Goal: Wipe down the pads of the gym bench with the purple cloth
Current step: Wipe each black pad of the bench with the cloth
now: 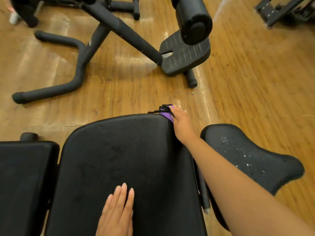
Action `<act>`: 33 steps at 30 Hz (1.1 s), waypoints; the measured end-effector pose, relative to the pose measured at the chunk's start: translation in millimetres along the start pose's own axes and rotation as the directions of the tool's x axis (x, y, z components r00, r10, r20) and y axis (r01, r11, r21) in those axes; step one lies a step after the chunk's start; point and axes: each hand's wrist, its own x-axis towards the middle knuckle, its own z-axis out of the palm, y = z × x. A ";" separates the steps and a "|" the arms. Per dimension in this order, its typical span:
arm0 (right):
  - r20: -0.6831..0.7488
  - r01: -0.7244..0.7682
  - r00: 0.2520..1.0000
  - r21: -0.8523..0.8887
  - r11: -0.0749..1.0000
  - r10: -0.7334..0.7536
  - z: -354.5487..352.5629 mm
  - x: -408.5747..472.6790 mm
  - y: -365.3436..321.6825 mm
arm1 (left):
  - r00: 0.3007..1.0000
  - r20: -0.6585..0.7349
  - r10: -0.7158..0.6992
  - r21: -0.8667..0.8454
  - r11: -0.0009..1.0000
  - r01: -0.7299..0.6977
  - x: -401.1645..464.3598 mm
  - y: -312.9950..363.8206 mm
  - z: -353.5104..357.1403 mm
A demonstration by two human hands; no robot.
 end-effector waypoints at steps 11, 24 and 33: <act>0.003 0.047 0.999 0.107 0.993 -0.048 14.2 -141.3 24.9 | 0.987 0.122 -0.108 -0.015 0.994 0.111 -3.5 9.0 -7.1; 0.065 0.215 0.975 -0.526 0.823 -0.213 57.6 -332.3 66.2 | 0.970 0.183 -0.158 0.074 0.986 0.147 -6.0 20.8 -17.5; -0.063 -0.037 0.997 0.086 0.996 0.042 37.0 -254.0 9.3 | 0.970 0.167 -0.175 0.083 0.983 0.163 -5.5 23.7 -18.1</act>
